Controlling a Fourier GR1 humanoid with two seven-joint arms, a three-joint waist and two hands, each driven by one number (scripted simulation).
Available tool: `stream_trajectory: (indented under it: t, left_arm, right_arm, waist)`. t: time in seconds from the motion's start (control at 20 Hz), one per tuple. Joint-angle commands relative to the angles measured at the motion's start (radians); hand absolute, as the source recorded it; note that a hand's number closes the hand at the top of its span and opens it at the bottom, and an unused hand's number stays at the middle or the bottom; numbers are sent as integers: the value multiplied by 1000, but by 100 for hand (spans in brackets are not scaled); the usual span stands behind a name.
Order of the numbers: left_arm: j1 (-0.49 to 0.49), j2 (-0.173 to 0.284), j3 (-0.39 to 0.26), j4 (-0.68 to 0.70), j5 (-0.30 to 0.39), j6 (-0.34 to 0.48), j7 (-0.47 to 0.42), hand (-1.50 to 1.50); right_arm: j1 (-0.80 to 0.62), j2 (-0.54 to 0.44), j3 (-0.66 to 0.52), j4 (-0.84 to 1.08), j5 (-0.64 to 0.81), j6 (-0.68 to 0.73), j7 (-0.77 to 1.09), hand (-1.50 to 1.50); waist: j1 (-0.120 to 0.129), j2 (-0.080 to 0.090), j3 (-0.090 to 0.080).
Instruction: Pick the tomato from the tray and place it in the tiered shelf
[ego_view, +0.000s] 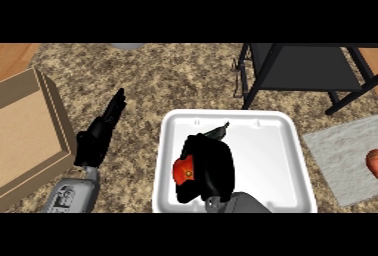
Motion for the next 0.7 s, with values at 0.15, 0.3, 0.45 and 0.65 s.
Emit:
stream_trajectory:
  t: [0.15,0.3,0.45,0.65]
  left_arm:
    - [20,20,11,-26,8,-16,7,0]
    - [-18,-14,-1,5,-10,14,13,0]
    - [58,2,-9,-58,-11,3,-4,0]
    - [30,18,9,-68,-3,-5,34,0]
  right_arm:
    - [-84,2,0,-236,79,-123,129,150]
    - [-163,2,11,-275,117,-116,228,150]
    - [-163,2,-27,-348,213,-64,290,150]
    - [-196,2,-94,-404,314,68,316,150]
  waist:
    - [-5,-5,-1]
    - [-3,-3,-1]
    - [-3,-7,-1]
    - [-9,-6,-1]
